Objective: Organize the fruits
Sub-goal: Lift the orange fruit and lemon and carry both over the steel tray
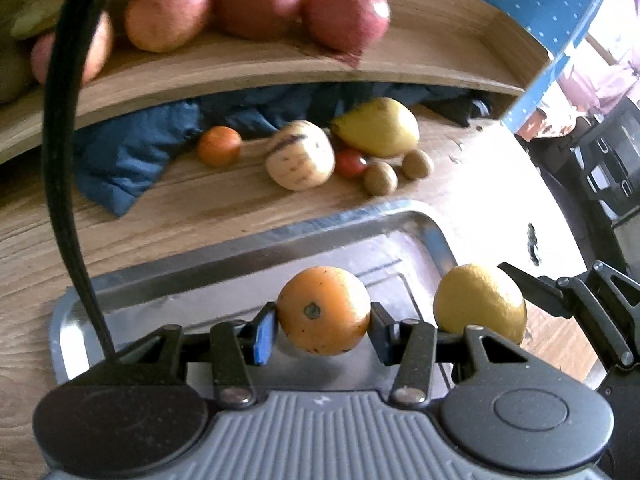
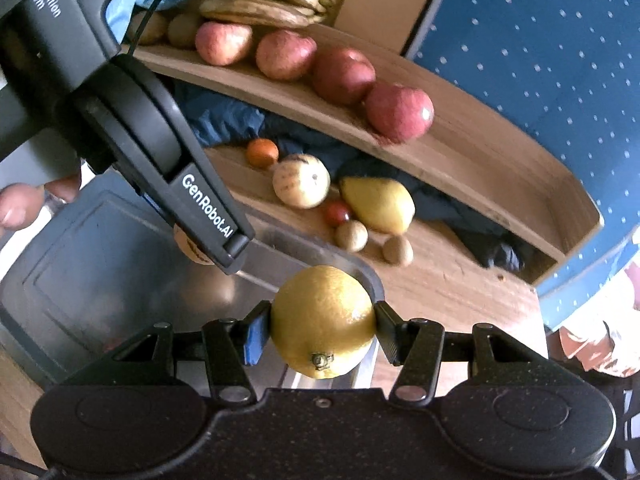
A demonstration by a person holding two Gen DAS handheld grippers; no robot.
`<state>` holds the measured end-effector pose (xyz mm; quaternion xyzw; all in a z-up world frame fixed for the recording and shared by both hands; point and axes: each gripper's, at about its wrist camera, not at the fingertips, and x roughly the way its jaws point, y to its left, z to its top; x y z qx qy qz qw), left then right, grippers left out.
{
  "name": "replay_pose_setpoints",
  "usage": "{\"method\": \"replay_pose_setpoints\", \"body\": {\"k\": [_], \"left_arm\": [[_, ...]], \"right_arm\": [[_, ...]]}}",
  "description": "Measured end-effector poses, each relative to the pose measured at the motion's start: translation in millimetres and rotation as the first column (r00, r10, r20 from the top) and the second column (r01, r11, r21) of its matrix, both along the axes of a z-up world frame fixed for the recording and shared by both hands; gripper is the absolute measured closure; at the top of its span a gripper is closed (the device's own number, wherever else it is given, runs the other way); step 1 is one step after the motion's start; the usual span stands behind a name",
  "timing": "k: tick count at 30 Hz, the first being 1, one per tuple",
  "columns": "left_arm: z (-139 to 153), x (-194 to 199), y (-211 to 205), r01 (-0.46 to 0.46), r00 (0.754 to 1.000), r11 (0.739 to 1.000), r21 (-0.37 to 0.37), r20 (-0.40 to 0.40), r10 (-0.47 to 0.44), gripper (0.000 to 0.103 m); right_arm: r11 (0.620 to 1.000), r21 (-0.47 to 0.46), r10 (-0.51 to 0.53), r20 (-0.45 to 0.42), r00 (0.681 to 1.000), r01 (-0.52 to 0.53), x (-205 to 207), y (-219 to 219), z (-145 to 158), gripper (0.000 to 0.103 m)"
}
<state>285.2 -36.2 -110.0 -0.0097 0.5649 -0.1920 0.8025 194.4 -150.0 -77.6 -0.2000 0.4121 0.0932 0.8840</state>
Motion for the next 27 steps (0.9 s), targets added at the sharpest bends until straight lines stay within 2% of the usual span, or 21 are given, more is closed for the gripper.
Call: {"method": "replay_pose_setpoints", "body": {"k": [13, 27], "left_arm": [[-4, -16, -16, 0.047, 0.998, 0.999, 0.018, -0.030, -0.047, 0.051], [-9, -31, -17, 0.029, 0.999, 0.999, 0.027, -0.042, -0.027, 0.051]], "right_arm": [[0.999, 0.024, -0.035, -0.041, 0.999, 0.036, -19, -9, -2, 0.047], [0.999, 0.049, -0.011, -0.066, 0.998, 0.014, -27, -8, -10, 0.047]]}}
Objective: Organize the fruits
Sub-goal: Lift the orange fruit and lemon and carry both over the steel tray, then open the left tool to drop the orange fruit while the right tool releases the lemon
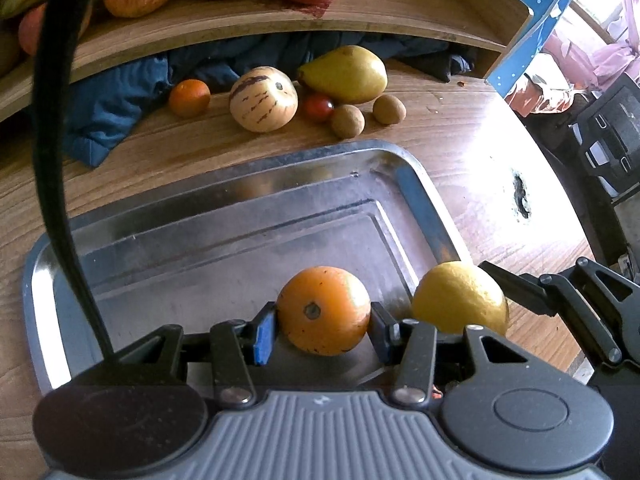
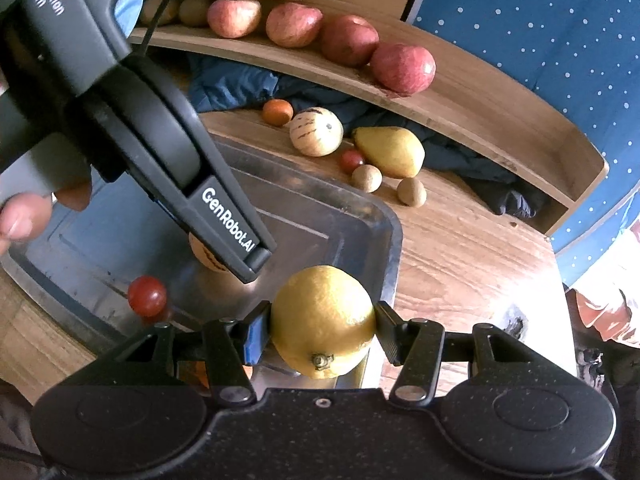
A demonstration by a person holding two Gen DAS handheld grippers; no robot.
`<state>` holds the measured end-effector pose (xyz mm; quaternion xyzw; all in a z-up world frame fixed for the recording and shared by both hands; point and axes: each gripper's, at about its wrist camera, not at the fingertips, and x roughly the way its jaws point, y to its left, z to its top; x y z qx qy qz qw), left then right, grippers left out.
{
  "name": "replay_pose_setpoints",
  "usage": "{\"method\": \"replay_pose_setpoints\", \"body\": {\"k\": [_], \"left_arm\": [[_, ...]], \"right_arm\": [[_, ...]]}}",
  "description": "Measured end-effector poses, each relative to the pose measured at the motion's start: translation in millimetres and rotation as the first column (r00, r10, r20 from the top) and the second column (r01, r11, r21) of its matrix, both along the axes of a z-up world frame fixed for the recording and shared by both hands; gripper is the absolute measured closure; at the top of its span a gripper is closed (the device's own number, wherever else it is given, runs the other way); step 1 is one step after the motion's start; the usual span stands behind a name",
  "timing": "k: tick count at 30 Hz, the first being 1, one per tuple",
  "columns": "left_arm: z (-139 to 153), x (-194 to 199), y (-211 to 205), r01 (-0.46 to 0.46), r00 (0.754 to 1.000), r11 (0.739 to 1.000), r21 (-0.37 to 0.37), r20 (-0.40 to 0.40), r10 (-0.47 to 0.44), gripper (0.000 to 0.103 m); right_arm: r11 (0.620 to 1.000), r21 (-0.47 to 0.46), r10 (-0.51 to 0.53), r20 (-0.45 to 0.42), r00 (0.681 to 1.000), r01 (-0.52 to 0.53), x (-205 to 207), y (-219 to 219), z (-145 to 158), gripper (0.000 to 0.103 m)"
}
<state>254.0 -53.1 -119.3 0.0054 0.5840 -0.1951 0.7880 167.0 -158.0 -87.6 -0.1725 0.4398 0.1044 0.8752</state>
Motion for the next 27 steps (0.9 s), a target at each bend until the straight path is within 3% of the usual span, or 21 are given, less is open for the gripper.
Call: {"method": "replay_pose_setpoints", "body": {"k": [27], "left_arm": [[4, -16, 0, -0.070, 0.997, 0.998, 0.003, 0.021, 0.070, 0.051]], "right_arm": [[0.999, 0.023, 0.028, 0.009, 1.000, -0.028, -4, -7, 1, 0.046]]}}
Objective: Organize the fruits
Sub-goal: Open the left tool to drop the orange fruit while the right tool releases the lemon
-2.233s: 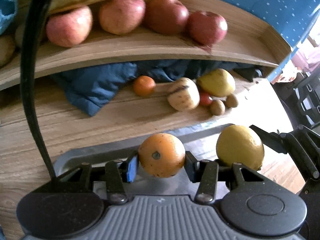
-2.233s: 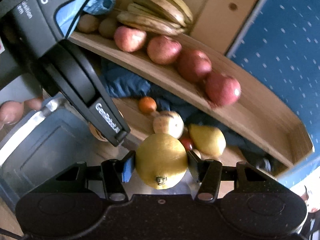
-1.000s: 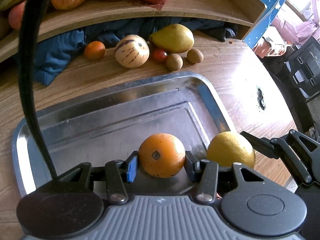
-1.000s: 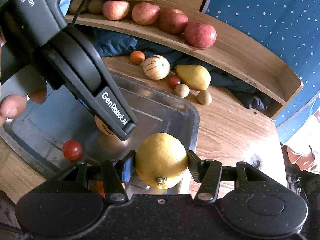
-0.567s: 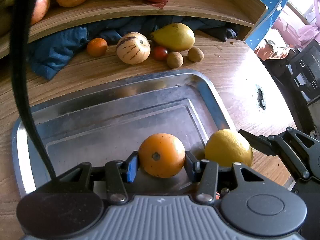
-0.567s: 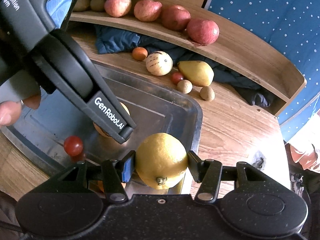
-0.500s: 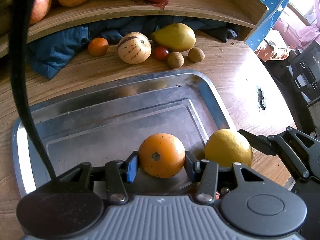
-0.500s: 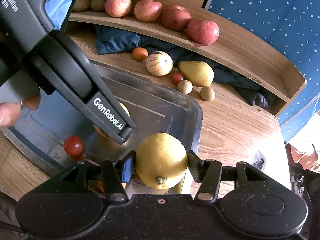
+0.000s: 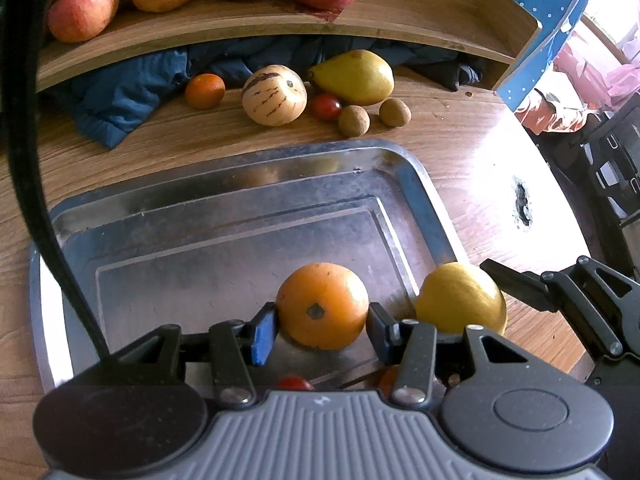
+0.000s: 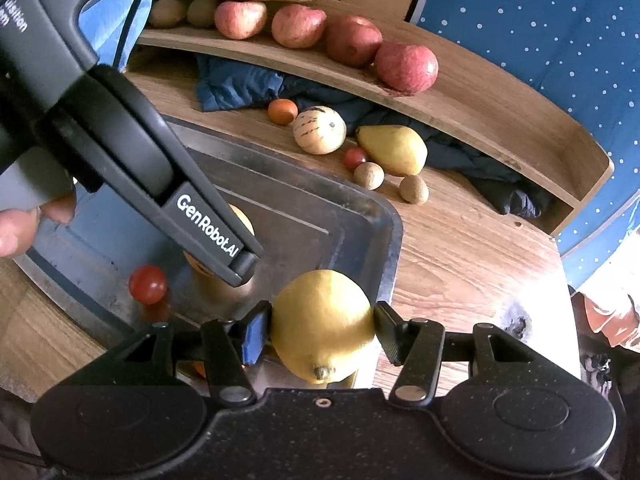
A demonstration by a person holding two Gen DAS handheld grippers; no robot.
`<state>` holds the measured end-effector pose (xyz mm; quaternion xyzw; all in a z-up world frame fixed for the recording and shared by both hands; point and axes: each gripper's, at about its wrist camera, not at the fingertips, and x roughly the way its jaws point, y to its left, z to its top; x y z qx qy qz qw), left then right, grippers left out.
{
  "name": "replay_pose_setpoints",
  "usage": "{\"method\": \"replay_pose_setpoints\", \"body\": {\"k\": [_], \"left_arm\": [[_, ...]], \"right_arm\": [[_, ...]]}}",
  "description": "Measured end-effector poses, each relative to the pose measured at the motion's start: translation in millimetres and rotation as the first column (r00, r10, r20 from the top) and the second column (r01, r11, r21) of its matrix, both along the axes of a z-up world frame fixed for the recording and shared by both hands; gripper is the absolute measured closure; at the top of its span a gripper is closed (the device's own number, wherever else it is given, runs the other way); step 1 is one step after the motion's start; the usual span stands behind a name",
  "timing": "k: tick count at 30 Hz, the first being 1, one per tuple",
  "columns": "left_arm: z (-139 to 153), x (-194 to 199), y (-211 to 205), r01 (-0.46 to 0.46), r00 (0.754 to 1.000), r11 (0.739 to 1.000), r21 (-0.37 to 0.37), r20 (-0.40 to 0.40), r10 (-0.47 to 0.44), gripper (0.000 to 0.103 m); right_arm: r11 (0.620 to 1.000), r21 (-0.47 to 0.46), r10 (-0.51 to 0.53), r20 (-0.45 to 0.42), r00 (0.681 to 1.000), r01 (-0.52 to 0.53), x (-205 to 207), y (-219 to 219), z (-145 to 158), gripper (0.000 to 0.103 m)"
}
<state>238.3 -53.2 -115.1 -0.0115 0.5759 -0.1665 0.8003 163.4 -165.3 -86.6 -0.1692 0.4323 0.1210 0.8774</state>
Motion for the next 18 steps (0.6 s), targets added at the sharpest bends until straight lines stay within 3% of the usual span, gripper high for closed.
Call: {"method": "replay_pose_setpoints", "body": {"k": [8, 18], "left_arm": [[9, -12, 4, -0.049, 0.999, 0.999, 0.000, 0.024, 0.049, 0.047], [26, -39, 18, -0.137, 0.988, 0.990, -0.014, 0.069, 0.138, 0.034]], "right_arm": [[0.999, 0.015, 0.027, 0.022, 0.999, -0.028, -11, -8, 4, 0.042], [0.997, 0.033, 0.072, 0.058, 0.996, -0.074, -31, -13, 17, 0.033]]}}
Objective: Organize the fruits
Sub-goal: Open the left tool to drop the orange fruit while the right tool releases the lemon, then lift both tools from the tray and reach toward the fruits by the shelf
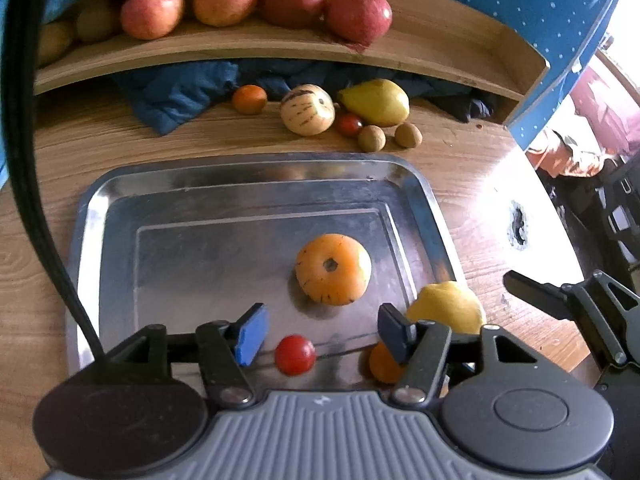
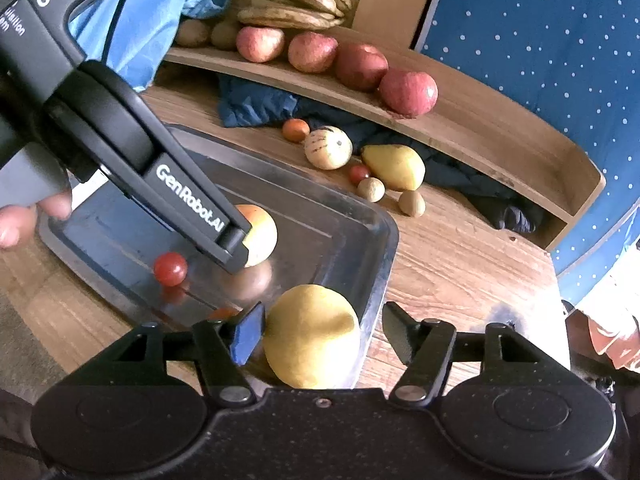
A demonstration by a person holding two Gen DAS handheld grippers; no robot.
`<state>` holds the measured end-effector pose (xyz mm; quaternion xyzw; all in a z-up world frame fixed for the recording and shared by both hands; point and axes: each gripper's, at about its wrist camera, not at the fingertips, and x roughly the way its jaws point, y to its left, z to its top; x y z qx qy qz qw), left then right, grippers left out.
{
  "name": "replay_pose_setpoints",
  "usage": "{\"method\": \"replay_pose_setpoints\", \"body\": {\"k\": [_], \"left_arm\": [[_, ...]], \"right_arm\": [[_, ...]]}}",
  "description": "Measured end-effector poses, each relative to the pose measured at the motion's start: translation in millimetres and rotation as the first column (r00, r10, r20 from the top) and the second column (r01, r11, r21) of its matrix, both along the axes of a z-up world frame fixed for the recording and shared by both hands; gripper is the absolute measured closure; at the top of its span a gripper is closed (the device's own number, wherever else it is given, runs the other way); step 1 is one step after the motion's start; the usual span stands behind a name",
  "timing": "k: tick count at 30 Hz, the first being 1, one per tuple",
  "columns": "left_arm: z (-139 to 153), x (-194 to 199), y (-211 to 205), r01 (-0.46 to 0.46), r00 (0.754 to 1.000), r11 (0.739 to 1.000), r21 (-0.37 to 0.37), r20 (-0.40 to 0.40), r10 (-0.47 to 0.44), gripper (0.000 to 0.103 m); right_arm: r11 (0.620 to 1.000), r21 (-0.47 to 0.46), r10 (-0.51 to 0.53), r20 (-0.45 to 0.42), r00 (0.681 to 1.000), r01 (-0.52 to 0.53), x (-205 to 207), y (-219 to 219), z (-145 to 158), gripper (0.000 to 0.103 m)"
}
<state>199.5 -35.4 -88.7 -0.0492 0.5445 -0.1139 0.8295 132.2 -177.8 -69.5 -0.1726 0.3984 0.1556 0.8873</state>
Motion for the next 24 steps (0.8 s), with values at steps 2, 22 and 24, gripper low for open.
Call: {"method": "replay_pose_setpoints", "body": {"k": [2, 22, 24], "left_arm": [[4, -6, 4, -0.007, 1.000, 1.000, 0.006, 0.009, 0.007, 0.029], [19, -63, 54, -0.078, 0.997, 0.985, 0.156, 0.003, 0.078, 0.000], [19, -65, 59, -0.090, 0.996, 0.980, 0.177, -0.009, 0.094, 0.000]], "right_arm": [[1.000, 0.008, 0.007, 0.006, 1.000, -0.007, -5, -1, 4, 0.030], [0.994, 0.093, 0.056, -0.001, 0.998, -0.056, -33, -2, 25, 0.001], [0.993, 0.100, 0.067, -0.007, 0.998, -0.066, -34, 1, 25, 0.001]]}}
